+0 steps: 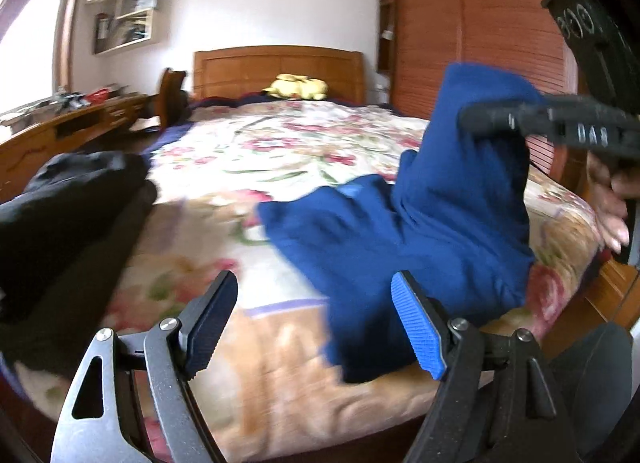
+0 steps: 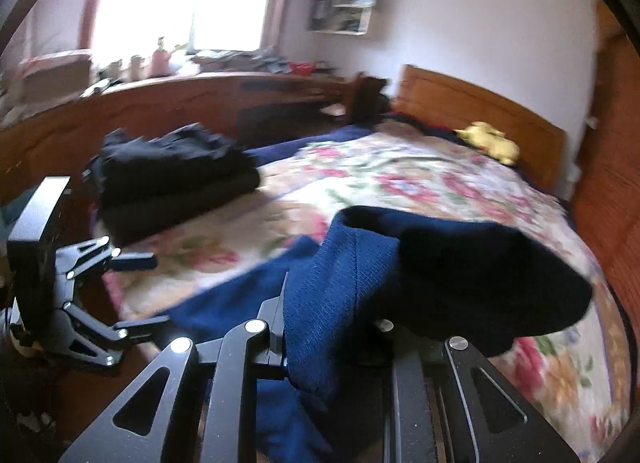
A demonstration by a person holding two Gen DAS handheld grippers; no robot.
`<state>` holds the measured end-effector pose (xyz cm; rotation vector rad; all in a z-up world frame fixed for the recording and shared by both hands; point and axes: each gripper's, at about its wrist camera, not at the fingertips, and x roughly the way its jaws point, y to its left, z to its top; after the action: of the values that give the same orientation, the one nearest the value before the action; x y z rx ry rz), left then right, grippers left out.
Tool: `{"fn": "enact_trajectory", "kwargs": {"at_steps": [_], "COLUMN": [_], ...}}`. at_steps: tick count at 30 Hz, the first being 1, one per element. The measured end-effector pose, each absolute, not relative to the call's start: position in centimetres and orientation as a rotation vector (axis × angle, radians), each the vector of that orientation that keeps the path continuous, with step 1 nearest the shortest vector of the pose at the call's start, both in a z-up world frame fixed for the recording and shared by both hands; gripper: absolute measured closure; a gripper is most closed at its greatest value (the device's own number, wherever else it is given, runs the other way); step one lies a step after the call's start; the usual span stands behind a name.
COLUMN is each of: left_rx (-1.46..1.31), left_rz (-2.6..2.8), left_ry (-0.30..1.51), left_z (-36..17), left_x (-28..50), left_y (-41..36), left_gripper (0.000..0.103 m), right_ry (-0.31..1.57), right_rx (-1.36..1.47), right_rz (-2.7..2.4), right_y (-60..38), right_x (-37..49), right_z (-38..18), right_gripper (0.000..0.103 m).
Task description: Fold large clothes
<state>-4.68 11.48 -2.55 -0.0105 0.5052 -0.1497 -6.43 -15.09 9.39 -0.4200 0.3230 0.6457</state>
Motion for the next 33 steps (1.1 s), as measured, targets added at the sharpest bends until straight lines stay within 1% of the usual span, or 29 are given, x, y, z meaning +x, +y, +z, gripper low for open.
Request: {"fn": "enact_trajectory", "kwargs": {"at_steps": [4,7,10,12,14,15,16,17,20,23,27,30,33], "left_rx": [-0.037,-0.055,-0.064,-0.071,-0.071,-0.069,-0.067,-0.066,-0.062,-0.056,-0.056,-0.049,-0.043], "left_rz": [-0.078,-0.044,-0.027,-0.026,-0.033,-0.038,-0.044,-0.051,-0.07,-0.093,-0.122,-0.132,-0.132], "left_ry": [0.497,0.498,0.501,0.504,0.509,0.51,0.51,0.509,0.496,0.477,0.442,0.42,0.418], "left_z": [-2.6,-2.7,-3.0,-3.2,-3.4,-3.5,-3.6,-3.6,-3.3,-2.6,-1.2,-0.4,-0.4], "left_x": [-5.7,-5.9,-5.7,-5.5,-5.2,-5.0,-4.9,-4.7,-4.5,-4.1,-3.6,-3.0,-2.6], "left_y": [14.1,15.6,16.2,16.4,16.3,16.0,15.8,15.5,14.7,13.7,12.4,11.3,10.8], "left_gripper": [0.023,0.023,0.023,0.023,0.023,0.023,0.023,0.023,0.023,0.023,0.023,0.023,0.023], "right_ry": [0.405,0.484,0.533,0.531,0.517,0.502,0.485,0.468,0.415,0.363,0.342,0.337,0.346], "right_rx": [-0.473,-0.47,-0.464,-0.439,-0.408,-0.395,-0.378,-0.358,-0.333,-0.334,-0.27,-0.205,-0.186], "right_rz": [0.735,0.781,0.809,0.818,0.837,0.828,0.818,0.815,0.793,0.744,0.753,0.776,0.785], "right_y": [-10.8,-9.5,-9.0,-9.5,-10.0,-10.7,-11.4,-12.3,-15.6,-19.2,-22.7,-24.3,-23.5], "right_x": [-6.3,-5.1,-4.7,-4.3,-4.0,-4.2,-4.4,-4.6,-5.4,-5.9,-5.7,-6.4,-6.0], "right_z": [7.2,5.3,4.2,4.5,5.7,5.7,6.3,6.9,8.1,8.0,8.3,8.1,7.4], "right_gripper": [0.083,0.083,0.08,0.071,0.052,0.047,0.039,0.037,0.036,0.034,0.033,0.033,0.033]}}
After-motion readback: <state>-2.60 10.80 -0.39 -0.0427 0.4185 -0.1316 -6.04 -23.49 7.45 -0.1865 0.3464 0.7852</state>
